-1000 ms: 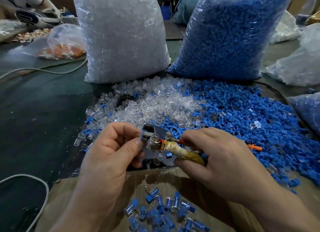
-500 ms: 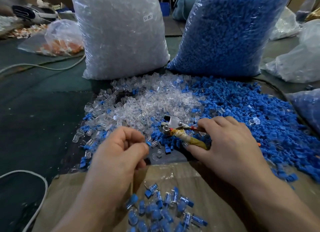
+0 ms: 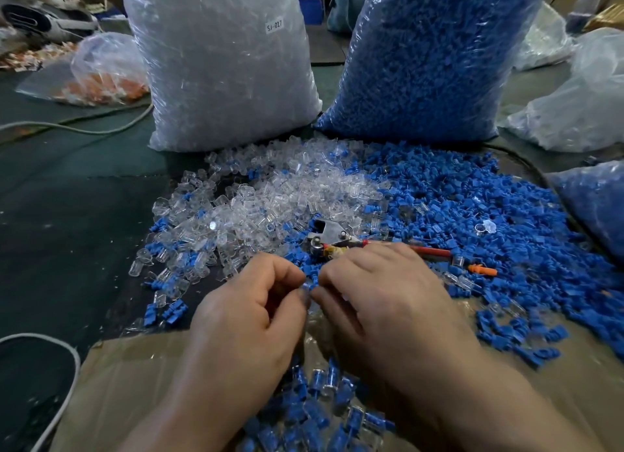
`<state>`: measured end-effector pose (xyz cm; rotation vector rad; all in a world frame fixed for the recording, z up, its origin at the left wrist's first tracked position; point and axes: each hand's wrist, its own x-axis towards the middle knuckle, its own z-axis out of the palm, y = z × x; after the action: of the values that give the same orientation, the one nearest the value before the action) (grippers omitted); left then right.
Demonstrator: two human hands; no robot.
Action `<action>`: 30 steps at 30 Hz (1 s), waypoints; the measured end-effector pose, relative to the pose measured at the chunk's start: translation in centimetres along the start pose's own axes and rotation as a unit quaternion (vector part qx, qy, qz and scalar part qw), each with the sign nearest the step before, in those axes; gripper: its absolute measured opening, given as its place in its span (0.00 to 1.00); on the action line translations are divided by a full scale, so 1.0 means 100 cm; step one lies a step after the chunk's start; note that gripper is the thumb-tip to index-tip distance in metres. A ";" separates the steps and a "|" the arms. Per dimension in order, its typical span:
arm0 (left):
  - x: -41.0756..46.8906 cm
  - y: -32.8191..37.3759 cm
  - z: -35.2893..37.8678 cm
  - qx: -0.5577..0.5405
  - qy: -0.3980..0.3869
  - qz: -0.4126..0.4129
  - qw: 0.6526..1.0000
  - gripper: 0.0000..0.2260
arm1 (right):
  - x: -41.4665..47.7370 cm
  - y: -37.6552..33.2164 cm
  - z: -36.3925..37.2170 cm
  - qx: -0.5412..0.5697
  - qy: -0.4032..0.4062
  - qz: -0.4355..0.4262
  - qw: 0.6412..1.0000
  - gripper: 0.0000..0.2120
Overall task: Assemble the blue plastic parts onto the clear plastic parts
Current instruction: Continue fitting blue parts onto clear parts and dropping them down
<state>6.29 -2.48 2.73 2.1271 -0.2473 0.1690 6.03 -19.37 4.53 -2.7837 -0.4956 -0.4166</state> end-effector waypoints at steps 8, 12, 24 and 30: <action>0.002 0.004 -0.007 -0.108 -0.029 -0.037 0.993 0.11 | -0.001 0.000 0.000 0.026 0.058 -0.034 0.997 0.13; 0.006 0.004 -0.012 -0.105 -0.064 -0.045 0.991 0.19 | -0.003 -0.008 -0.004 0.085 0.036 -0.038 0.995 0.15; 0.005 0.000 -0.028 -0.035 -0.132 0.044 0.990 0.06 | -0.004 -0.003 -0.016 0.313 -0.173 0.232 0.905 0.14; 0.012 -0.008 -0.033 0.135 -0.223 0.032 0.965 0.03 | -0.008 -0.004 -0.013 0.036 -0.207 0.083 0.974 0.12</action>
<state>7.61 0.63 4.11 2.4122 -0.5850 -0.2591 4.88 -19.70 5.58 -2.8121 -0.3489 0.2214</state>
